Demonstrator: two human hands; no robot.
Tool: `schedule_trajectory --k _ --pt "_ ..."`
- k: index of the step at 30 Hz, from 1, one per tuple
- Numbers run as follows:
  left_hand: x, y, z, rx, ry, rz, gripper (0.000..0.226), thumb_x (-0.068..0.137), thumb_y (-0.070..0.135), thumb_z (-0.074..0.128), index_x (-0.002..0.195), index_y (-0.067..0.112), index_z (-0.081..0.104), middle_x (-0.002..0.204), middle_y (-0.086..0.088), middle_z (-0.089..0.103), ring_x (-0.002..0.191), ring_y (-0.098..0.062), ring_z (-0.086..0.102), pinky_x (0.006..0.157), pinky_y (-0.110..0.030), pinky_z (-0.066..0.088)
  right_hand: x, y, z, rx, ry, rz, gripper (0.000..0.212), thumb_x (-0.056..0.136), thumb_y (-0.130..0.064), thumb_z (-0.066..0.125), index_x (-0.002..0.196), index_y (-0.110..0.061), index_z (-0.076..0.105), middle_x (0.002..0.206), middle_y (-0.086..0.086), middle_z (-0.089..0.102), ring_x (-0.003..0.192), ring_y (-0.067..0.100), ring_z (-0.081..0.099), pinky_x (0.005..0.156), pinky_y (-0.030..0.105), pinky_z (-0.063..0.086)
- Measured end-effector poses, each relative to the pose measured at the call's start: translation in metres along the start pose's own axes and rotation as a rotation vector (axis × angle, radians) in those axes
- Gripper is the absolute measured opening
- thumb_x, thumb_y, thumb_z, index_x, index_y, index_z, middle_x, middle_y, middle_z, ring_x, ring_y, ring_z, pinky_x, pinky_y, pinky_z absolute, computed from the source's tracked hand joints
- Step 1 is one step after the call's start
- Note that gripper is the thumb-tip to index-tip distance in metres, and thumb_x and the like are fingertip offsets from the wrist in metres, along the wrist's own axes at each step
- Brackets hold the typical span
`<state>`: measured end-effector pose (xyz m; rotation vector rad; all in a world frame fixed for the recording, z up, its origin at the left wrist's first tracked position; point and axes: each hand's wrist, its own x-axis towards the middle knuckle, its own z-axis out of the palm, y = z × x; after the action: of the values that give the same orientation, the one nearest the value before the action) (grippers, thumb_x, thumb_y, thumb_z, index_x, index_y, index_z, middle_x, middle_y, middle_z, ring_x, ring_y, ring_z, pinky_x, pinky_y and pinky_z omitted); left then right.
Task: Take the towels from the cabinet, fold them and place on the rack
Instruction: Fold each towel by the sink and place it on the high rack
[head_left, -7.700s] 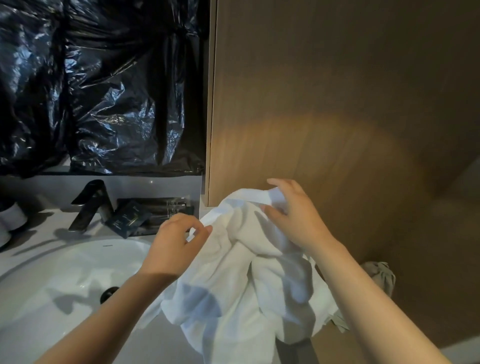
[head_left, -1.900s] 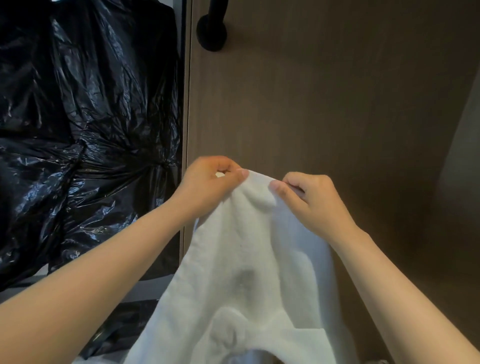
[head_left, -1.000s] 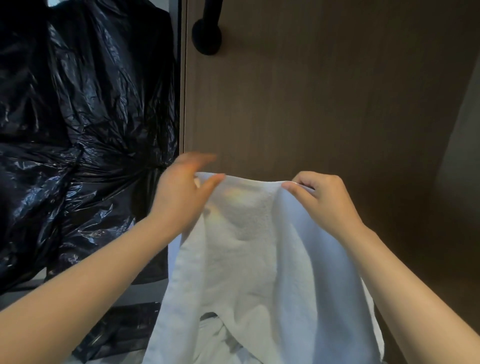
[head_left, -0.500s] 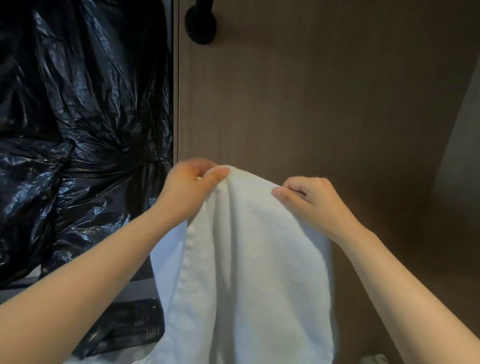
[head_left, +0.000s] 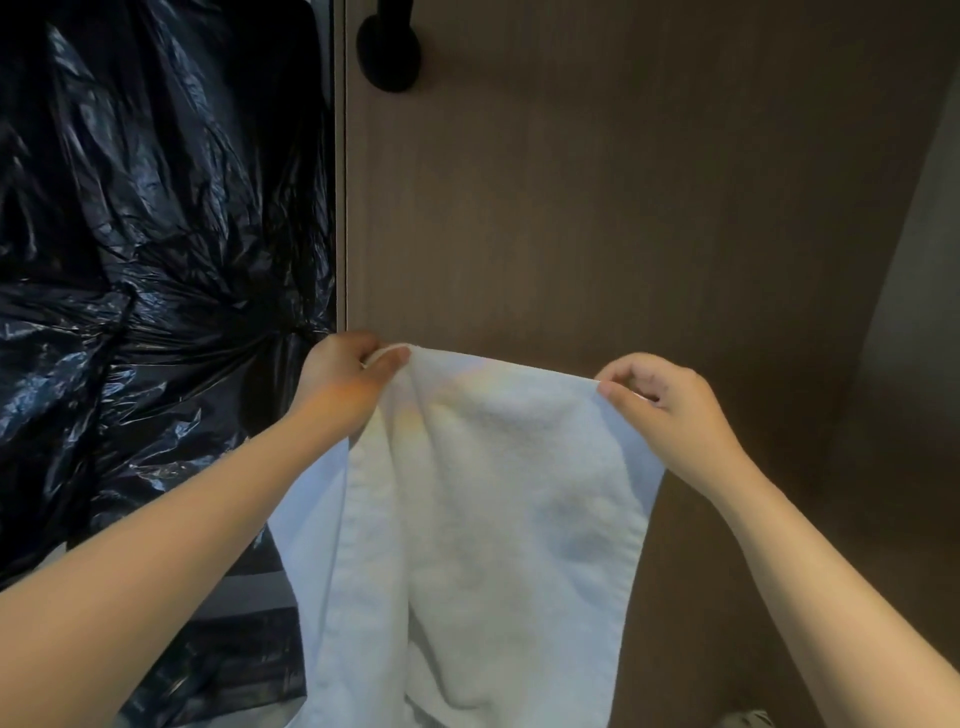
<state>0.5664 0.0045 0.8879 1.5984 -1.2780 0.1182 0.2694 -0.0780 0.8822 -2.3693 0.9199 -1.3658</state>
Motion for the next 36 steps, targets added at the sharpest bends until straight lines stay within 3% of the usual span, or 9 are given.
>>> schedule_trajectory --k 6,9,11,16,21,24,29,32,36 --pt "-0.004 0.019 0.013 -0.089 0.022 0.047 0.030 0.091 0.030 0.063 0.073 0.006 0.065 0.071 -0.015 0.062 0.067 -0.023 0.052 0.058 -0.029 0.035 0.002 -0.026 0.000 0.383 -0.024 0.044 0.028 0.098 -0.016 0.054 0.091 -0.034 0.075 0.095 -0.014 0.070 0.092 0.004 0.064 0.076 0.019 0.047" --pt "-0.005 0.030 0.023 -0.182 0.026 0.082 0.020 0.089 0.029 0.065 0.078 0.013 0.068 0.070 -0.001 0.063 0.066 -0.014 0.052 0.055 -0.014 0.035 -0.002 -0.041 0.009 0.417 -0.103 0.009 0.024 0.099 -0.022 0.055 0.096 -0.036 0.075 0.094 -0.017 0.070 0.083 -0.004 0.061 0.067 0.012 0.047" --pt "-0.011 0.032 0.032 -0.169 -0.036 0.080 0.008 0.085 0.029 0.070 0.089 0.023 0.066 0.078 0.013 0.061 0.071 -0.006 0.053 0.056 -0.008 0.035 -0.007 -0.042 0.019 0.359 -0.121 0.016 0.024 0.098 -0.021 0.055 0.094 -0.031 0.076 0.091 -0.013 0.071 0.083 0.005 0.064 0.064 0.019 0.051" --pt "-0.061 -0.009 0.062 -0.072 -0.116 -0.082 0.058 0.074 0.025 0.081 0.124 0.017 0.052 0.121 0.001 0.049 0.093 -0.010 0.048 0.075 -0.019 0.035 -0.041 -0.011 0.053 0.207 -0.100 0.275 0.024 0.098 -0.018 0.056 0.086 -0.022 0.076 0.085 -0.005 0.071 0.075 0.013 0.065 0.053 0.014 0.049" --pt "-0.120 -0.047 0.073 -0.120 0.011 -0.210 0.069 0.072 0.030 0.084 0.128 0.019 0.045 0.120 0.009 0.038 0.067 -0.002 0.055 0.058 -0.007 0.038 -0.089 0.012 0.084 0.251 -0.137 0.423 0.023 0.097 -0.017 0.058 0.080 -0.022 0.073 0.058 -0.005 0.065 0.045 0.007 0.055 0.049 0.013 0.044" --pt "-0.146 -0.052 0.074 -0.274 0.080 -0.390 0.062 0.072 0.027 0.084 0.121 0.020 0.048 0.105 0.009 0.054 0.075 0.002 0.057 0.060 -0.011 0.039 -0.111 0.012 0.096 0.329 -0.116 0.463 0.019 0.095 -0.014 0.061 0.083 -0.020 0.074 0.064 -0.015 0.067 0.049 0.000 0.057 0.048 0.013 0.044" --pt "-0.177 -0.053 0.066 -0.396 0.057 -0.514 0.018 0.083 0.026 0.074 0.097 0.021 0.065 0.089 0.010 0.069 0.086 -0.009 0.065 0.062 -0.018 0.045 -0.138 0.003 0.108 0.498 -0.232 0.511 0.027 0.094 -0.010 0.062 0.115 -0.025 0.068 0.082 0.000 0.075 0.078 0.011 0.071 0.058 0.016 0.051" --pt "-0.188 -0.048 0.051 -0.401 0.011 -0.456 0.011 0.089 0.022 0.067 0.097 0.028 0.065 0.093 0.013 0.069 0.090 -0.009 0.066 0.067 -0.014 0.051 -0.150 -0.003 0.108 0.530 -0.241 0.506 0.032 0.091 -0.006 0.066 0.113 -0.028 0.068 0.084 -0.006 0.076 0.080 0.008 0.071 0.060 0.015 0.051" --pt "-0.192 -0.043 0.032 -0.365 -0.045 -0.436 0.011 0.092 0.023 0.062 0.093 0.033 0.064 0.089 0.005 0.072 0.073 -0.014 0.071 0.073 -0.040 0.059 -0.154 -0.017 0.107 0.415 -0.234 0.471 0.020 0.084 -0.012 0.075 0.097 -0.028 0.074 0.073 -0.006 0.075 0.069 0.012 0.070 0.059 0.017 0.051"
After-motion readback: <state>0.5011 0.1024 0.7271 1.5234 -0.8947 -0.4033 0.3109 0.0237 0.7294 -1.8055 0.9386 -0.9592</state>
